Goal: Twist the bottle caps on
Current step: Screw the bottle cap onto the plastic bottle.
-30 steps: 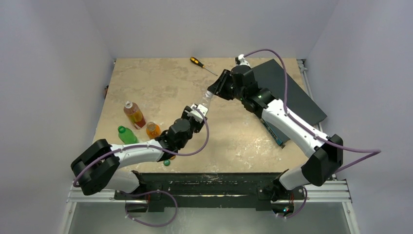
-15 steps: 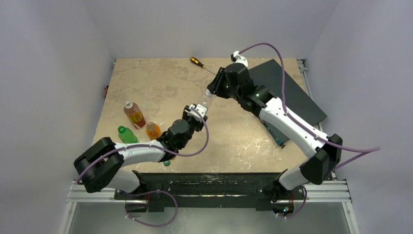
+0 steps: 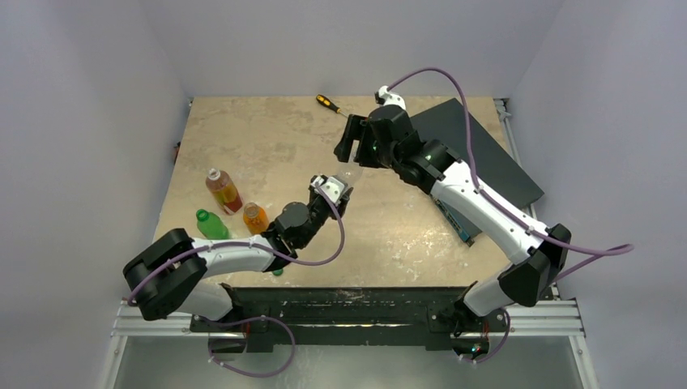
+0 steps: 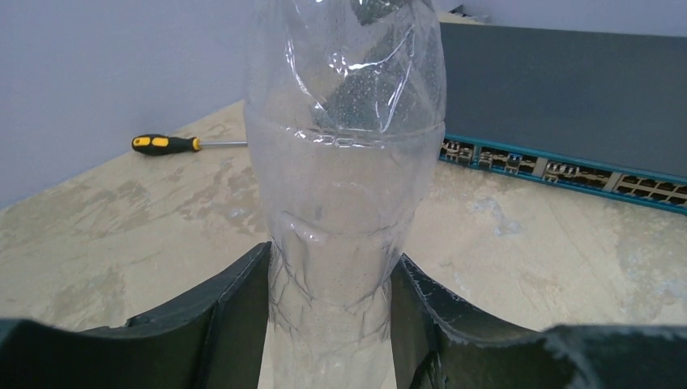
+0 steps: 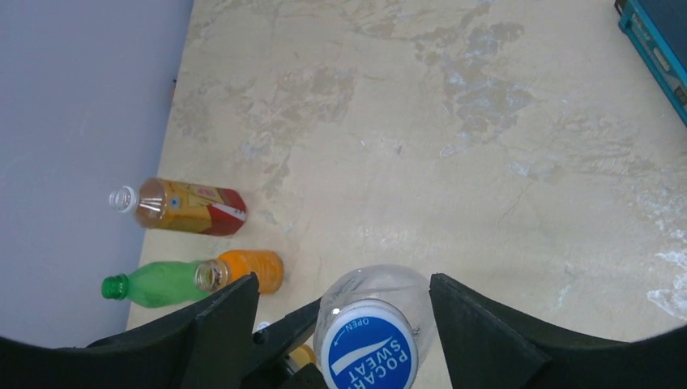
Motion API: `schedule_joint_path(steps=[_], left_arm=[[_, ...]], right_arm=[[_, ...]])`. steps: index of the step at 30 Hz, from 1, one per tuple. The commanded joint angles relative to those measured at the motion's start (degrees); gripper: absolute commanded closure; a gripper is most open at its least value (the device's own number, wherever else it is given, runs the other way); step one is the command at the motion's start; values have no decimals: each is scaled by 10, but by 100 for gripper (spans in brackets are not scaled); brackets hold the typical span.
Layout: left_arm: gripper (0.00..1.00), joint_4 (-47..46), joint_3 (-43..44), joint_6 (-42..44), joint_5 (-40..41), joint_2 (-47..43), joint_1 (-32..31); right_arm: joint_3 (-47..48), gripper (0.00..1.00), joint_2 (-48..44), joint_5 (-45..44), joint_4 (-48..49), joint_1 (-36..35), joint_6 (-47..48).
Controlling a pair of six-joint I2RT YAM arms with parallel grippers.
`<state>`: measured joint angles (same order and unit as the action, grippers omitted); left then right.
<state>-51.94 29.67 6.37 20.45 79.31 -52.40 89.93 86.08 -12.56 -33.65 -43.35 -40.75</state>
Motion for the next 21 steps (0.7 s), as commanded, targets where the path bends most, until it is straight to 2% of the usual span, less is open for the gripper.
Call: schedule_joint_path(steps=[1,5,12,21], left_arm=[[100,-81,-2,-29,-44,-9,-9],[100,-65,-3,-50,-77,-20,-4],[100,-3,1,-116,-192,-49,45],[100,93,7,-165,-334,-105,83]], right_arm=[[10,14,-25,0,-25,-6,19],[-18,1,-57,18,-9,-6,44],[-75,1,-133,81,50,-5,133],[-104,1,-192,143,56,4,239]])
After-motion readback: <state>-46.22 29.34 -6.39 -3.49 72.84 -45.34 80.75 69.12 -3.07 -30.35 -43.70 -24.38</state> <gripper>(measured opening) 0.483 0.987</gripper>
